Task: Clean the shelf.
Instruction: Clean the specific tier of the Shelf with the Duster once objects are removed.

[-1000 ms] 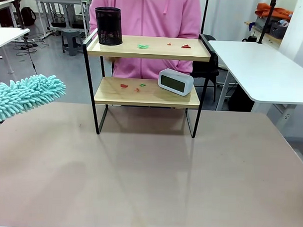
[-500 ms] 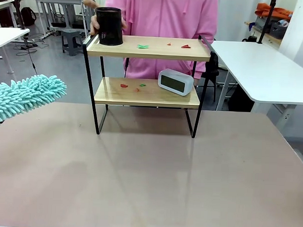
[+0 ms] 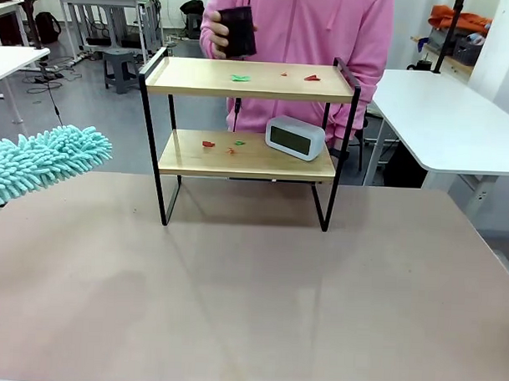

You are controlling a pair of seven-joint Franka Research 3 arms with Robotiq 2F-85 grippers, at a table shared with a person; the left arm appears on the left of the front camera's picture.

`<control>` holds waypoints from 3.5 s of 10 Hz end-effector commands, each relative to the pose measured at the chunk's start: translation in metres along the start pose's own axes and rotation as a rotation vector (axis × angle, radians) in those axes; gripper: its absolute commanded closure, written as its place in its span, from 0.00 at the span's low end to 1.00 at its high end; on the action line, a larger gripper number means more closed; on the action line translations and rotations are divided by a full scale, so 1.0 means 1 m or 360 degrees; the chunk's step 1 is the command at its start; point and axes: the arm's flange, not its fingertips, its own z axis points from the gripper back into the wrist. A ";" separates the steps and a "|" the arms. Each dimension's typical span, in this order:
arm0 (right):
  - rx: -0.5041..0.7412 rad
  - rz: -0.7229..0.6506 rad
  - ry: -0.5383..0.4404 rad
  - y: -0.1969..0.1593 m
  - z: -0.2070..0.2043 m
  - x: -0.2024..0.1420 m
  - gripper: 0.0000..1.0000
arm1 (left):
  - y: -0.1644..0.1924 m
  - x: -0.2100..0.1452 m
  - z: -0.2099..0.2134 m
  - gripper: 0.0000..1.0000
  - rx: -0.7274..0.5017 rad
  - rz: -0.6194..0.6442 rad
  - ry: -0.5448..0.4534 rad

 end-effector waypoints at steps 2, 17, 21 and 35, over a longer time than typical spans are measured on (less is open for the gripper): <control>0.0042 0.0038 -0.0021 -0.001 0.001 0.002 0.00 | -0.079 0.012 0.040 0.88 0.0268 -0.0148 -0.0273; 0.0042 0.0038 -0.0021 -0.001 0.001 0.002 0.00 | -0.283 0.077 0.004 0.88 0.0333 -0.0557 -0.0254; 0.0042 0.0038 -0.0021 -0.001 0.001 0.002 0.00 | -0.391 0.089 -0.093 0.88 0.0678 -0.0513 -0.0079; 0.0042 0.0038 -0.0021 -0.001 0.001 0.002 0.00 | -0.381 0.110 -0.247 0.88 0.1057 -0.0619 -0.0088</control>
